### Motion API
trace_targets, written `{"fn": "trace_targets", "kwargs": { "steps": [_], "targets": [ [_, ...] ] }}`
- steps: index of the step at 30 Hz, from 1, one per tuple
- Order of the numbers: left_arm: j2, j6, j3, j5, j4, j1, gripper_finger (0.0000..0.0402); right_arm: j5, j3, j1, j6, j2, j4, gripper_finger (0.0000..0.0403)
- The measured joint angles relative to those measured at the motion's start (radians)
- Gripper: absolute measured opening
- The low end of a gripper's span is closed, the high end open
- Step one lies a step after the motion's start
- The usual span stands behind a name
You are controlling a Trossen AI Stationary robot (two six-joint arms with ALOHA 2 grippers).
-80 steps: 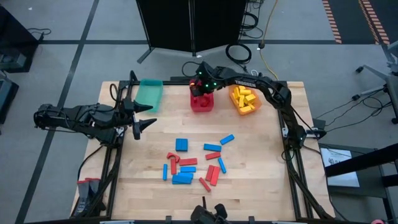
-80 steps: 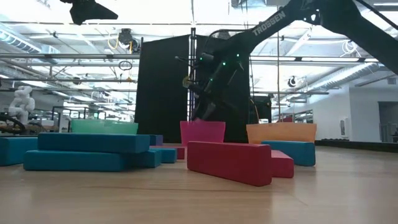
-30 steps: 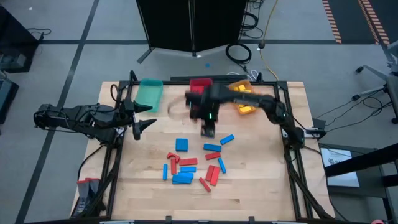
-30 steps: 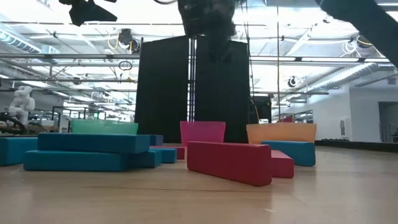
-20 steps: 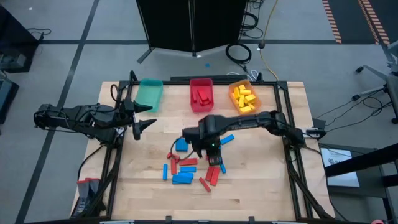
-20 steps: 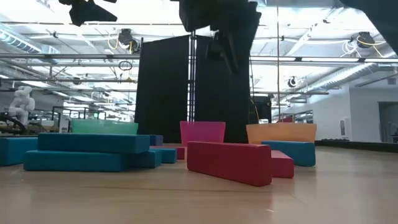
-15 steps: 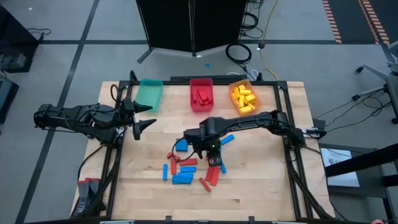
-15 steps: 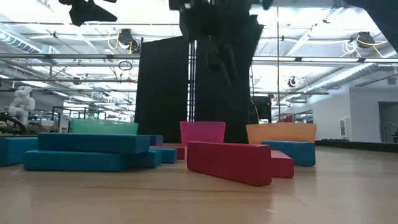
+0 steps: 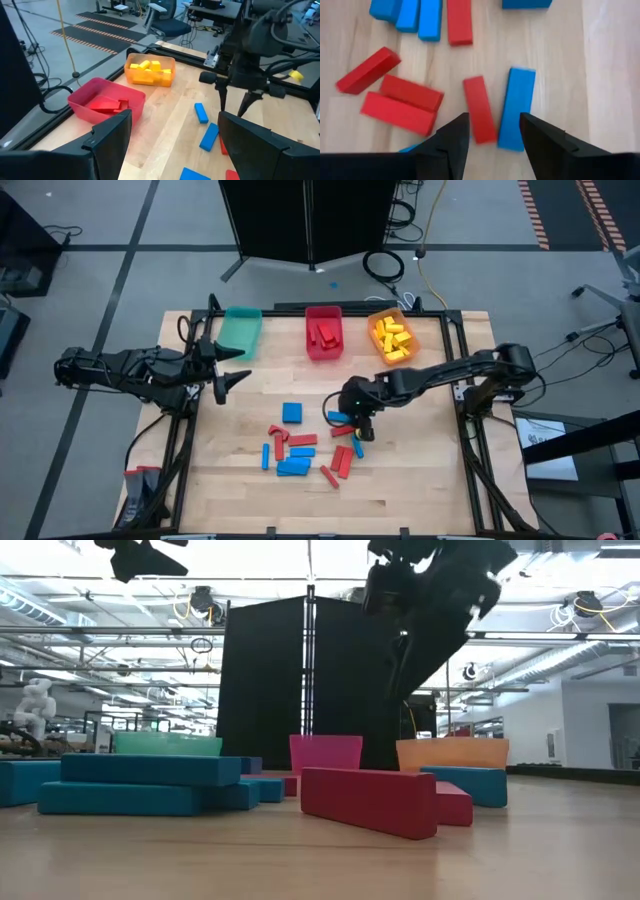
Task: Sort blocks
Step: Put the red block into the red bin
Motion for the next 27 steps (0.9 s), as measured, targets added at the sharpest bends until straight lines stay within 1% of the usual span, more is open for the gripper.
{"fn": "trace_targets", "kwargs": {
  "steps": [8,14,19,27],
  "targets": [
    [0.003,-0.051,0.0,-0.022,-0.013,0.0,0.0302,-0.008,0.0,-0.005,-0.052,0.061,0.051,0.0171],
    [0.006,-0.052,0.0,-0.025,-0.025,0.0,0.0302,-0.062,0.0,0.016,-0.056,0.134,0.137,0.0172],
    [0.007,-0.052,0.0,-0.025,-0.035,0.0,0.0302,-0.063,0.0,0.032,-0.04,0.172,0.16,0.0179],
    [0.007,-0.052,0.0,-0.025,-0.049,0.0,0.0302,-0.035,0.001,0.04,-0.039,0.22,0.174,0.0196]
  ]
}}
